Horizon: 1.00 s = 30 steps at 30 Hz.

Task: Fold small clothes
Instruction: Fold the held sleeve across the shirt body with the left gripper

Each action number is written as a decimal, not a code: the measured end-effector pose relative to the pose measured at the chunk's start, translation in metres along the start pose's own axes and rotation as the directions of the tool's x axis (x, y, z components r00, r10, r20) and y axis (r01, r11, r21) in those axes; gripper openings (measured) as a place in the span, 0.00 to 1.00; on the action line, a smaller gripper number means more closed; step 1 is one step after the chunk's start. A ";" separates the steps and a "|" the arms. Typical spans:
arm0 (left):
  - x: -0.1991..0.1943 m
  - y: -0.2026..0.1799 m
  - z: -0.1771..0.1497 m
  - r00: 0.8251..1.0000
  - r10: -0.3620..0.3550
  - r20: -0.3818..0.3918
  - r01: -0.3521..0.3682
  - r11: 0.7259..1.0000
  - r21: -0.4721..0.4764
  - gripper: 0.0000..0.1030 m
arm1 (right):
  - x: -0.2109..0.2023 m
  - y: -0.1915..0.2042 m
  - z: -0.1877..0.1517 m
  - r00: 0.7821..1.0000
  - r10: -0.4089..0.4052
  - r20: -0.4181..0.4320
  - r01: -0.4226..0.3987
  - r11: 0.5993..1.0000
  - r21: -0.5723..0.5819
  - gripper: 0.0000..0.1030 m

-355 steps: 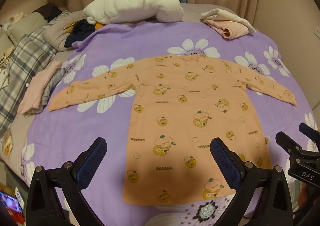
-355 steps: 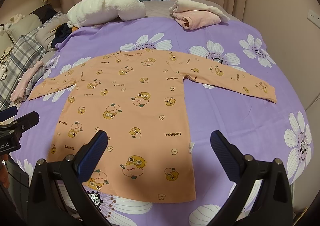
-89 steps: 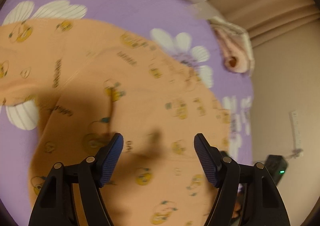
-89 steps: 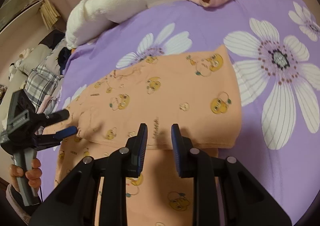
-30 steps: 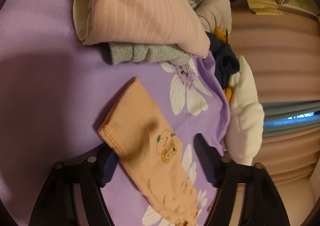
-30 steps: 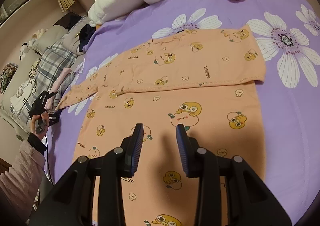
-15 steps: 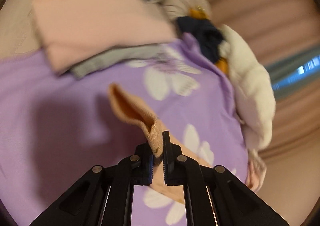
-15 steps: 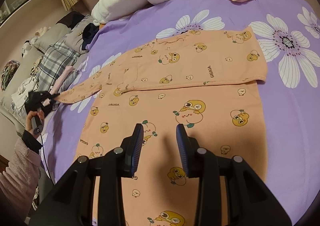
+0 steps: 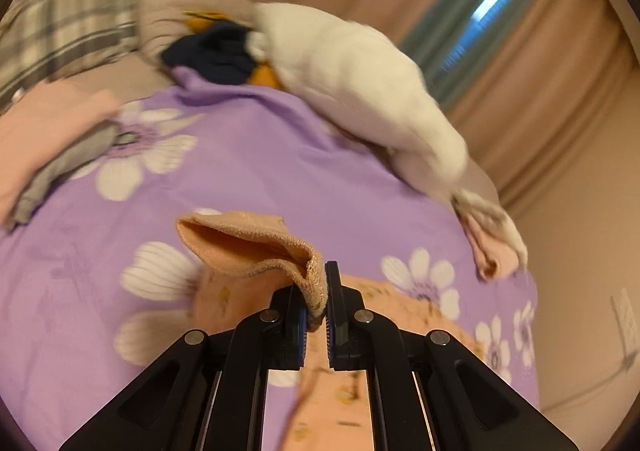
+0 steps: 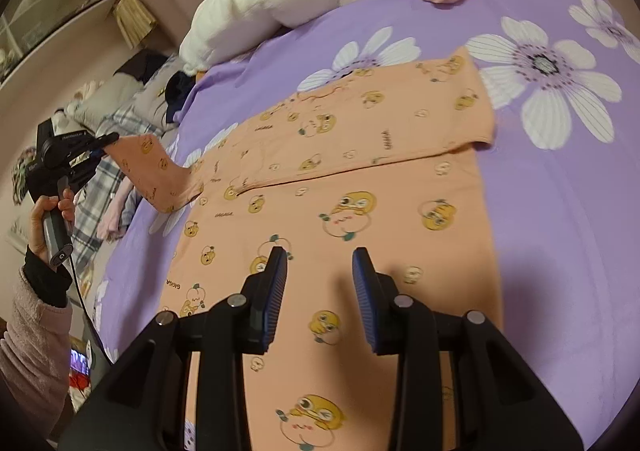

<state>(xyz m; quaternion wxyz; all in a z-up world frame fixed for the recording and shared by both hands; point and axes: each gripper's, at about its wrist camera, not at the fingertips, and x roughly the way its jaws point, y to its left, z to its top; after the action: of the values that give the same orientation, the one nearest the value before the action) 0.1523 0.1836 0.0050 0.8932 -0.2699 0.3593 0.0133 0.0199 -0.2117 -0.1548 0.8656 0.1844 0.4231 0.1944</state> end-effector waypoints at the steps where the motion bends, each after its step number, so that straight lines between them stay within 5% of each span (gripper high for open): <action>1: 0.007 -0.018 -0.006 1.000 -0.010 -0.015 0.010 0.999 0.030 0.04 | -0.002 -0.004 -0.001 1.000 0.000 0.006 0.000 1.000 0.010 0.34; 10: 0.065 -0.132 -0.073 0.985 -0.049 -0.165 0.089 0.966 0.244 0.04 | -0.015 -0.034 -0.008 0.999 -0.006 0.035 0.003 0.997 0.075 0.34; 15: 0.103 -0.164 -0.119 0.967 0.012 -0.254 0.078 0.937 0.340 0.04 | -0.021 -0.051 -0.013 0.999 -0.016 0.047 0.010 0.994 0.113 0.34; 20: 0.135 -0.173 -0.158 0.925 0.091 -0.368 0.074 0.909 0.409 0.06 | -0.025 -0.059 -0.015 0.998 -0.018 0.056 0.011 0.991 0.133 0.34; 23: 0.142 -0.172 -0.168 0.893 0.098 -0.439 0.109 0.899 0.423 0.45 | -0.022 -0.059 -0.013 0.999 -0.015 0.048 0.008 0.991 0.135 0.37; 24: 0.141 -0.172 -0.170 0.888 0.088 -0.452 0.129 0.894 0.428 0.68 | -0.021 -0.059 -0.012 0.999 -0.014 0.046 0.008 0.991 0.135 0.40; 25: 0.137 -0.173 -0.171 0.890 0.079 -0.448 0.143 0.886 0.442 0.76 | -0.018 -0.057 -0.009 0.999 -0.011 0.042 0.005 0.991 0.134 0.41; 28: 0.122 -0.171 -0.165 0.909 0.063 -0.411 0.158 0.862 0.481 0.76 | -0.012 -0.050 -0.002 0.999 0.011 0.040 -0.016 0.992 0.126 0.41; 30: 0.113 -0.162 -0.160 0.912 0.044 -0.409 0.166 0.871 0.462 0.76 | -0.008 -0.044 0.006 0.999 0.033 0.040 -0.037 0.992 0.123 0.41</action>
<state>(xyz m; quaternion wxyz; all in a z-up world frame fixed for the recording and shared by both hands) 0.1702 -0.0523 -0.0872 0.8376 -0.0446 0.5196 -0.1627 0.0281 -0.2540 -0.1675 0.8568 0.2487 0.4146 0.1795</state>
